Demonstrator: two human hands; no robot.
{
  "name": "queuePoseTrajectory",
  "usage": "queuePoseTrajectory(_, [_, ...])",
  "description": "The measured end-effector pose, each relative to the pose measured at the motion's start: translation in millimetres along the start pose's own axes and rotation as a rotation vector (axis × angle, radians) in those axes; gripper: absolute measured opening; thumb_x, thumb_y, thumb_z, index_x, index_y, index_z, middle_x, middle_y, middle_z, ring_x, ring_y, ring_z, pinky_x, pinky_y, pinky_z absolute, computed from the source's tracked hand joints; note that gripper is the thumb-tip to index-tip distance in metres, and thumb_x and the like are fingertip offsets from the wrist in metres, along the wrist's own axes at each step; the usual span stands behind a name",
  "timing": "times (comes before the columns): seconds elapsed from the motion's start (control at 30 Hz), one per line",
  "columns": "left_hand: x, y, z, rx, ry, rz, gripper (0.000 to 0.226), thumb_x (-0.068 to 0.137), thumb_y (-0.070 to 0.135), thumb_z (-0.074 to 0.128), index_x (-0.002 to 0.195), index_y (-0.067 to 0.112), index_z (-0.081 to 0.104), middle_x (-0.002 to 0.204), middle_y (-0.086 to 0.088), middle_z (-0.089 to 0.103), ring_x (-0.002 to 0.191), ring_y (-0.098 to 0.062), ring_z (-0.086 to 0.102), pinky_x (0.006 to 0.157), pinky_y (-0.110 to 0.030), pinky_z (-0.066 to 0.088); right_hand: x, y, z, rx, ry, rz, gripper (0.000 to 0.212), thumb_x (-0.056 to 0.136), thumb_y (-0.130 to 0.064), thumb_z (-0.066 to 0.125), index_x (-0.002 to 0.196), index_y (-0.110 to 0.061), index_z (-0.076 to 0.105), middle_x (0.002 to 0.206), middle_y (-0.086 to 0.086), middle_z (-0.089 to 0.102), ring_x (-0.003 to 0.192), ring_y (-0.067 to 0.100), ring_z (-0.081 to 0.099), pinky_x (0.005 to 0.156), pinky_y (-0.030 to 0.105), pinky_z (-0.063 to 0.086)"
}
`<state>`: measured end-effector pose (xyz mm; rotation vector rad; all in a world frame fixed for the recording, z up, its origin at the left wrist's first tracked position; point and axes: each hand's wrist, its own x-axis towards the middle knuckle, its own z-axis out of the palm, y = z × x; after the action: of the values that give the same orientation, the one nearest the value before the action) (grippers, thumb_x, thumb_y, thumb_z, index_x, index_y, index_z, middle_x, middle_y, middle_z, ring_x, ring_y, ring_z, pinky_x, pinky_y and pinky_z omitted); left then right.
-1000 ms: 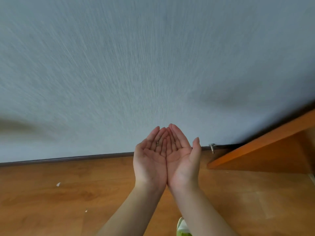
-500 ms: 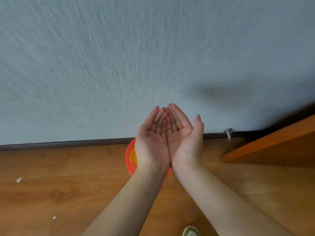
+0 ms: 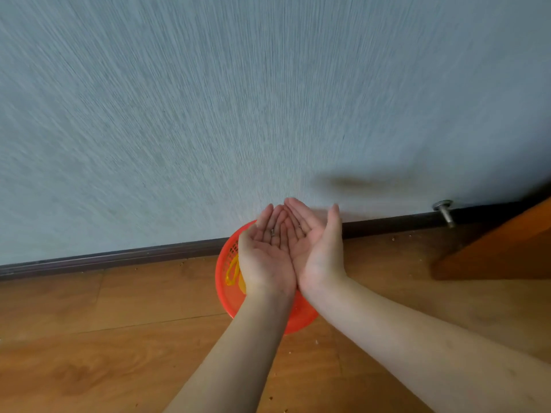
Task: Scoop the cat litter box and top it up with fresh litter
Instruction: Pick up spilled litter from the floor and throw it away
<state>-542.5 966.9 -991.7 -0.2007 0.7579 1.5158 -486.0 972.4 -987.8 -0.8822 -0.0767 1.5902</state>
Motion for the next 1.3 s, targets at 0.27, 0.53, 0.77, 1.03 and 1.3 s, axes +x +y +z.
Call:
queuePoseTrajectory(0.27, [26, -20, -57, 0.079, 0.117, -0.020, 0.039, 0.098, 0.020, 0.039, 0.117, -0.004, 0.064, 0.115, -0.019, 0.070, 0.110, -0.025, 0.066, 0.106, -0.034, 0.044, 15, 45, -49, -0.080, 0.083, 0.007, 0.064, 0.101, -0.049, 0.024, 0.120, 0.001, 0.061, 0.125, 0.016, 0.062, 0.121, 0.021, 0.056, 0.107, 0.029, 0.038])
queuePoseTrajectory(0.53, [25, -17, -73, 0.121, 0.144, 0.010, 0.040, 0.100, 0.021, 0.036, 0.117, -0.004, 0.063, 0.114, -0.019, 0.069, 0.112, -0.026, 0.065, 0.107, -0.035, 0.043, 19, 63, -63, -0.110, 0.078, 0.010, 0.061, 0.101, -0.049, 0.024, 0.116, -0.003, 0.062, 0.128, 0.015, 0.060, 0.123, 0.021, 0.054, 0.110, 0.031, 0.036])
queuePoseTrajectory(0.77, [20, -11, -74, 0.169, 0.136, 0.041, 0.039, 0.100, 0.018, 0.035, 0.115, -0.003, 0.064, 0.109, -0.015, 0.071, 0.110, -0.022, 0.064, 0.103, -0.030, 0.044, 16, 70, -62, -0.201, 0.038, -0.024, 0.059, 0.101, -0.049, 0.022, 0.115, -0.007, 0.061, 0.130, 0.013, 0.058, 0.124, 0.018, 0.052, 0.108, 0.027, 0.035])
queuePoseTrajectory(1.03, [16, -4, -78, 0.277, 0.112, 0.067, 0.040, 0.100, 0.019, 0.032, 0.112, 0.004, 0.067, 0.101, -0.005, 0.076, 0.105, -0.012, 0.067, 0.105, -0.030, 0.041, 13, 79, -62, -0.305, -0.001, -0.070, 0.059, 0.102, -0.049, 0.021, 0.120, -0.010, 0.061, 0.131, 0.004, 0.060, 0.125, 0.010, 0.050, 0.105, 0.021, 0.034])
queuePoseTrajectory(1.3, [15, 3, -82, 0.442, 0.155, 0.061, 0.037, 0.096, 0.020, 0.036, 0.112, 0.012, 0.068, 0.102, -0.001, 0.076, 0.108, -0.014, 0.067, 0.100, -0.034, 0.044, 13, 78, -70, -0.423, -0.029, -0.072, 0.050, 0.103, -0.046, 0.020, 0.123, -0.023, 0.060, 0.127, -0.007, 0.063, 0.124, 0.003, 0.047, 0.102, 0.021, 0.028])
